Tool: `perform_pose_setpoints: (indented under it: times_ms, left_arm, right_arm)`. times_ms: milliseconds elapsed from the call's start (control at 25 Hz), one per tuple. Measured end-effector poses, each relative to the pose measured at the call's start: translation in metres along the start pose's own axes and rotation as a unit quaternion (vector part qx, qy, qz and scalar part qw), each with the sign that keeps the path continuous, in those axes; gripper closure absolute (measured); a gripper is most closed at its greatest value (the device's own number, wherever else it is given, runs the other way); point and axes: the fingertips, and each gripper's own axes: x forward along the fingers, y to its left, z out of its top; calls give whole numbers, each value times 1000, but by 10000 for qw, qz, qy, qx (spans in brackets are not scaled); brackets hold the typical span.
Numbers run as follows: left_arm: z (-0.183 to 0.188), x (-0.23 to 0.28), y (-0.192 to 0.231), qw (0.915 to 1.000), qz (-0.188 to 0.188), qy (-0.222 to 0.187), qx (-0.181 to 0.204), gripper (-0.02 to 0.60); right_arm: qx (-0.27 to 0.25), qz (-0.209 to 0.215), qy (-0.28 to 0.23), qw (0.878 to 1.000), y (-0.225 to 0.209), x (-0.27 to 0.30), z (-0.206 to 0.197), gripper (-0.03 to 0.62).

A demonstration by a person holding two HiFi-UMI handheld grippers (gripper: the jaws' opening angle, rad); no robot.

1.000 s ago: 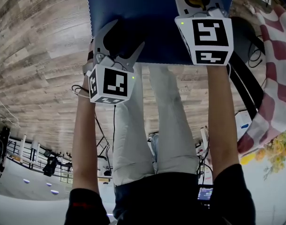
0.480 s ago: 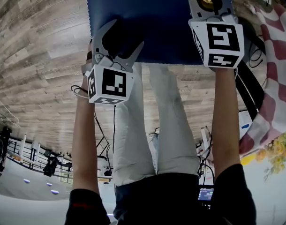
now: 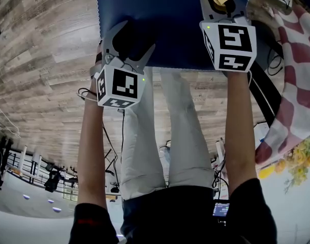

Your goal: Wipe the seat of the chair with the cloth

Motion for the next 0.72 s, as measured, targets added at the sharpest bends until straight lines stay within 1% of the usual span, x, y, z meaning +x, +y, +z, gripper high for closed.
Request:
perform_pose_setpoints:
  times_ms: [120,360,560,640,720]
  left_arm:
    - [-1,0,-1,9999,-9,110,-19,233]
    - [-3,3,-2,9990,3,448,-78,233]
    - [-3,7,1,9969,46,781,-107,233]
    - [-4,5,-2,9953,71,960,-114,235]
    - [-6,2,-7,9926,-2,1212,-86,235]
  right_arm:
    - [100,15,171,9998,3,-6,-8,539]
    - [313,252,611,9973,15,-24,-32,539]
    - [682,499,1094,9904,31,-40,-52,539]
    - [751,613,1295,9868,40,-51,-63,539]
    - [732,683,1485,9838,50,-62,-73,539]
